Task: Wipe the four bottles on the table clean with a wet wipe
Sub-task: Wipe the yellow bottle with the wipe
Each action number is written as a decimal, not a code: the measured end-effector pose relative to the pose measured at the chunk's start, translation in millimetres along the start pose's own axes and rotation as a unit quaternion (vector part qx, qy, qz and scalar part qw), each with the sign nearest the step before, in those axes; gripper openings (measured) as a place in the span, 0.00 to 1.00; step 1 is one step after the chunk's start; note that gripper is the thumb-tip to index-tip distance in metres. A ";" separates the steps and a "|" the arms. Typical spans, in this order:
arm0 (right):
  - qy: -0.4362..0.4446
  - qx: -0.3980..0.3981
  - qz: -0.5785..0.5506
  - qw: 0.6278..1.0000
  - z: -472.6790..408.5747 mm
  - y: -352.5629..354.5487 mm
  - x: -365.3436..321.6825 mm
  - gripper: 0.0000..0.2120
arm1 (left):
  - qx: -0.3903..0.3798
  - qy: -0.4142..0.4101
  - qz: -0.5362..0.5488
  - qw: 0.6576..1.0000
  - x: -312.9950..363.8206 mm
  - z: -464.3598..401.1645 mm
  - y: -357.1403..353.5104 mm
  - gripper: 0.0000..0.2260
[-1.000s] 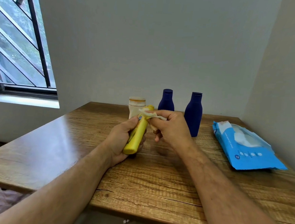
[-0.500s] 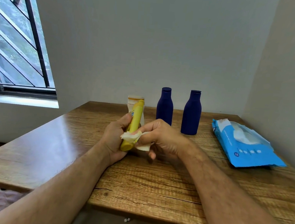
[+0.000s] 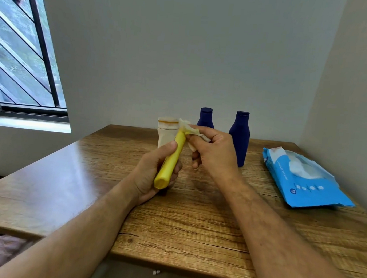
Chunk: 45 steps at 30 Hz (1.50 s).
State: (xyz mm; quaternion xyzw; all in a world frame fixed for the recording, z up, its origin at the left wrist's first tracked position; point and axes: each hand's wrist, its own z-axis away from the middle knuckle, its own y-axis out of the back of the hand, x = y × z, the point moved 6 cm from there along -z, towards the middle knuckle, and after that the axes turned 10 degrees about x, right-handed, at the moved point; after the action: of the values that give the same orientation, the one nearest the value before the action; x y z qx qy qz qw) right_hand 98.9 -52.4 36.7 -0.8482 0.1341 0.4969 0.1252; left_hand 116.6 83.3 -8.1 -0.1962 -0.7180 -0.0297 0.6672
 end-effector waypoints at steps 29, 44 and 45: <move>0.001 -0.217 0.194 0.957 16.4 -23.0 9.8 0.05 | 0.075 0.069 0.124 0.987 -3.0 -2.4 11.0 0.19; 0.044 -0.172 0.169 0.969 13.5 -21.3 6.6 0.05 | 0.088 0.054 0.135 0.985 -6.0 -6.9 17.7 0.19; 0.041 -0.189 0.181 0.964 15.7 -22.0 6.9 0.05 | 0.097 0.061 0.134 0.984 -7.3 -6.6 18.1 0.19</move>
State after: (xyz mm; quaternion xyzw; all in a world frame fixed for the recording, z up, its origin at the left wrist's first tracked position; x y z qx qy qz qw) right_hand 97.3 -27.2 24.9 -0.8374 0.1938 0.4928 -0.1353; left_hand 128.9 96.3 -18.4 -0.2229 -0.6424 0.1177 0.7237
